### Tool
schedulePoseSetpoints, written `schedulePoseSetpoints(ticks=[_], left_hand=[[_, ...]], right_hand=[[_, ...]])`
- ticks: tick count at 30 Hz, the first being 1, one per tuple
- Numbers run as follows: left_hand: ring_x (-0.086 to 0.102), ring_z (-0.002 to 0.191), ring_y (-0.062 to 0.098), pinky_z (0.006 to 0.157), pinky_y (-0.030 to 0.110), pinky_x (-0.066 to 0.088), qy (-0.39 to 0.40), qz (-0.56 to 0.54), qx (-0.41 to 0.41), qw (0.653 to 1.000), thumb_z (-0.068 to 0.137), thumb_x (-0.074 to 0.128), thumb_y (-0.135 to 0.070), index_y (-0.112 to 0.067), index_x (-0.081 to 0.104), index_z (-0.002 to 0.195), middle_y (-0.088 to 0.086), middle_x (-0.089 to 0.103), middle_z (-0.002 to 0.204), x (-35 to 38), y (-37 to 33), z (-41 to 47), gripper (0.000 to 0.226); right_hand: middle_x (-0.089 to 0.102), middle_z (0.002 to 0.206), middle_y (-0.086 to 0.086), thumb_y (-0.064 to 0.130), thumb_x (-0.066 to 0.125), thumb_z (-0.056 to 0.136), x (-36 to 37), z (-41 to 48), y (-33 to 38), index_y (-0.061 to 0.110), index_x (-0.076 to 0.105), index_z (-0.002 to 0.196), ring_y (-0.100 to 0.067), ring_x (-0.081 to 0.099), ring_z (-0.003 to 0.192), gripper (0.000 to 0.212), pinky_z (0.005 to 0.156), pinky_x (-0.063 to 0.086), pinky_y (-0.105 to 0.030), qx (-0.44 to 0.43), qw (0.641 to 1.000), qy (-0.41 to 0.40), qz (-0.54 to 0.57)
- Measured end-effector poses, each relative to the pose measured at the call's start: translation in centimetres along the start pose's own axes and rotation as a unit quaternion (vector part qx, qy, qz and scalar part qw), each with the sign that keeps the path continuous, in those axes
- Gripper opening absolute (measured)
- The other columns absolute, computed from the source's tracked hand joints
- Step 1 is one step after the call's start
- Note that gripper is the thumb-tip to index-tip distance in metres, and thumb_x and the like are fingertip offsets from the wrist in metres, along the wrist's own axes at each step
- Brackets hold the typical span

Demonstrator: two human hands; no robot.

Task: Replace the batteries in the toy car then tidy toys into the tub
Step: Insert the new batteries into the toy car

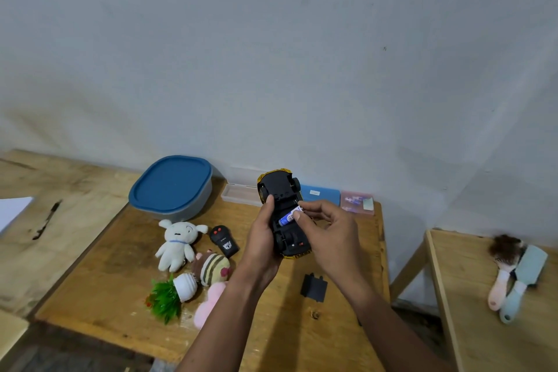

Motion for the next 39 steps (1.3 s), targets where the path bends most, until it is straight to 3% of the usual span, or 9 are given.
schedulePoseSetpoints(ticks=[5, 11, 19, 22, 27, 32, 39], left_hand=[[0.073, 0.092, 0.027, 0.083, 0.041, 0.056, -0.004, -0.022, 0.002, 1.0, 0.105, 0.036, -0.048, -0.012, 0.069, 0.122, 0.015, 0.075, 0.104, -0.1, -0.3, 0.4, 0.052], [0.074, 0.094, 0.026, 0.08, 0.039, 0.057, -0.013, -0.038, 0.004, 0.999, 0.106, 0.033, -0.05, -0.013, 0.068, 0.125, 0.013, 0.076, 0.106, -0.2, -0.2, 0.9, 0.054], [0.074, 0.098, 0.028, 0.083, 0.042, 0.058, -0.029, -0.065, 0.013, 0.997, 0.105, 0.032, -0.053, -0.01, 0.065, 0.129, 0.015, 0.075, 0.11, -0.7, -0.3, 1.7, 0.059], [0.076, 0.092, 0.026, 0.071, 0.037, 0.061, -0.033, -0.048, 0.015, 0.998, 0.105, 0.031, -0.054, -0.013, 0.066, 0.127, 0.013, 0.077, 0.105, -1.0, -0.3, 2.0, 0.058], [0.075, 0.087, 0.026, 0.068, 0.037, 0.061, -0.048, -0.051, 0.016, 0.997, 0.105, 0.033, -0.054, -0.015, 0.068, 0.125, 0.011, 0.077, 0.102, -1.4, -0.2, 2.6, 0.056], [0.073, 0.094, 0.027, 0.082, 0.042, 0.057, -0.077, -0.029, 0.006, 0.997, 0.104, 0.037, -0.055, -0.014, 0.068, 0.128, 0.013, 0.075, 0.111, -2.5, 0.4, 3.5, 0.057], [0.074, 0.095, 0.027, 0.083, 0.041, 0.057, -0.1, -0.034, -0.014, 0.994, 0.104, 0.036, -0.053, -0.013, 0.069, 0.125, 0.016, 0.075, 0.112, -3.6, 1.3, 4.7, 0.057]], right_hand=[[0.066, 0.096, 0.012, 0.031, 0.076, 0.084, 0.4, 0.2, 0.0, 0.045, 0.07, 0.097, -0.006, 0.063, 0.096, 0.02, 0.071, 0.056, -0.018, -0.036, 0.998, -0.026, -0.033], [0.061, 0.082, 0.036, 0.033, 0.075, 0.084, 0.9, 0.4, 0.6, 0.031, 0.076, 0.108, -0.007, 0.054, 0.091, 0.023, 0.071, 0.052, -0.023, -0.115, 0.984, -0.051, -0.127], [0.065, 0.108, 0.016, 0.036, 0.072, 0.087, 1.4, 0.7, 0.2, 0.025, 0.078, 0.107, -0.008, 0.047, 0.1, 0.023, 0.08, 0.043, -0.014, -0.164, 0.962, -0.073, -0.205], [0.062, 0.119, 0.012, 0.037, 0.069, 0.089, 1.5, 0.8, -0.2, 0.026, 0.077, 0.109, -0.008, 0.046, 0.104, 0.025, 0.084, 0.04, -0.014, -0.163, 0.959, -0.064, -0.225], [0.064, 0.127, 0.003, 0.033, 0.065, 0.094, 2.0, 1.0, -0.4, 0.021, 0.077, 0.109, -0.016, 0.051, 0.102, 0.023, 0.079, 0.048, -0.027, -0.227, 0.915, -0.059, -0.329], [0.066, 0.125, 0.0, 0.033, 0.057, 0.096, 2.7, 1.4, -1.1, 0.015, 0.077, 0.102, -0.021, 0.05, 0.099, 0.027, 0.079, 0.05, -0.035, -0.289, 0.859, -0.043, -0.42], [0.061, 0.127, 0.004, 0.033, 0.045, 0.1, 3.8, 2.1, -2.0, 0.017, 0.071, 0.114, -0.022, 0.05, 0.106, 0.034, 0.084, 0.046, -0.037, -0.293, 0.816, 0.04, -0.497]])
Point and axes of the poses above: each hand's wrist, its own z-axis towards the middle knuckle, its own x-axis out of the palm, y = z × x, the point moved 4 cm from there along z, towards the middle knuckle
